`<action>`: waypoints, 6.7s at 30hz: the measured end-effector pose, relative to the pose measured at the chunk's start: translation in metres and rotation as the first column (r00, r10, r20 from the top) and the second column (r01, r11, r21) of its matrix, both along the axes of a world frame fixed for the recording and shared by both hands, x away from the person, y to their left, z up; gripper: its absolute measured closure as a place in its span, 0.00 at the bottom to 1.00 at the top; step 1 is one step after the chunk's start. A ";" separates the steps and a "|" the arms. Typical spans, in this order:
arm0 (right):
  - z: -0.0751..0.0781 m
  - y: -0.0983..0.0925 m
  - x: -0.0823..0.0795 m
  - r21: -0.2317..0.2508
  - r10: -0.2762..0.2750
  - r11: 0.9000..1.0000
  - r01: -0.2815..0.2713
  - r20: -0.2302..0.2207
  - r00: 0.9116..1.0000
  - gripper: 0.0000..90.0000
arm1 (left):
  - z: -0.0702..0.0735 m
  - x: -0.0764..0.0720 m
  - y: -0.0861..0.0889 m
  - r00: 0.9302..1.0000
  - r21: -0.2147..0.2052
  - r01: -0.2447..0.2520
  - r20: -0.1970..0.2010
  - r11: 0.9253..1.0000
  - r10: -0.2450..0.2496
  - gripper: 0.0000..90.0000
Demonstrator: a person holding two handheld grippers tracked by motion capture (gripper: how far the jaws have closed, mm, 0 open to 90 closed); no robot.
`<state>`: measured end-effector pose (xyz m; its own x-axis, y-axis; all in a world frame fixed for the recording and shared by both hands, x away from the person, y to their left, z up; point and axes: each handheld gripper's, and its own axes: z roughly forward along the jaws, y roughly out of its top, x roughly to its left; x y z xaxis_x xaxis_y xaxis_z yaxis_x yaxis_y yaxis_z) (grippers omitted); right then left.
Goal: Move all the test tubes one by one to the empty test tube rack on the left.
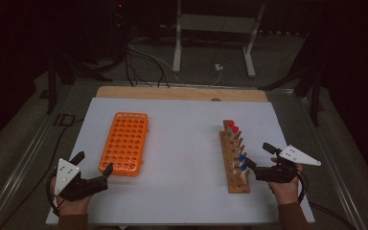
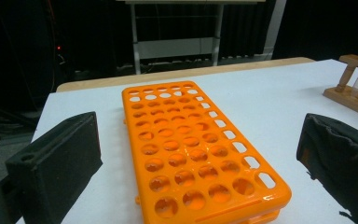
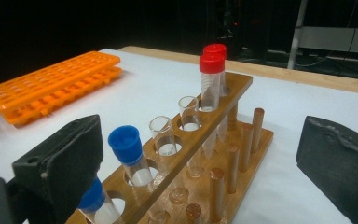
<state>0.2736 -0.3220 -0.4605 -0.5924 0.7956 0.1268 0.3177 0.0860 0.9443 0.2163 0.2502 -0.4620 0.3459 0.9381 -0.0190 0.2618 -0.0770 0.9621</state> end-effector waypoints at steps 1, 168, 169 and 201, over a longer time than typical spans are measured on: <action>0.000 -0.001 0.000 -0.001 -0.002 1.000 0.002 0.001 1.000 0.01 | 0.000 0.000 0.000 1.000 0.001 0.002 -0.002 1.000 -0.002 0.00; 0.049 0.153 0.014 -0.075 0.390 0.913 -0.401 -0.122 0.913 0.68 | 0.015 0.046 -0.210 0.853 0.089 0.519 -0.124 0.850 -0.507 0.85; 0.049 0.153 0.014 -0.073 0.387 0.915 -0.397 -0.121 0.914 0.62 | 0.015 0.047 -0.210 0.855 0.089 0.514 -0.126 0.853 -0.503 0.85; 0.042 0.095 0.012 -0.108 0.184 0.976 -0.189 -0.052 0.981 0.01 | 0.018 0.050 -0.172 0.893 0.066 0.445 -0.106 0.893 -0.438 0.85</action>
<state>0.2851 -0.2270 -0.4183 -0.7280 0.6819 0.0706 0.3244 0.2519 0.9118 0.2667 0.0783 -0.4441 0.7254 0.6883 0.0066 0.2624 -0.2853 0.9218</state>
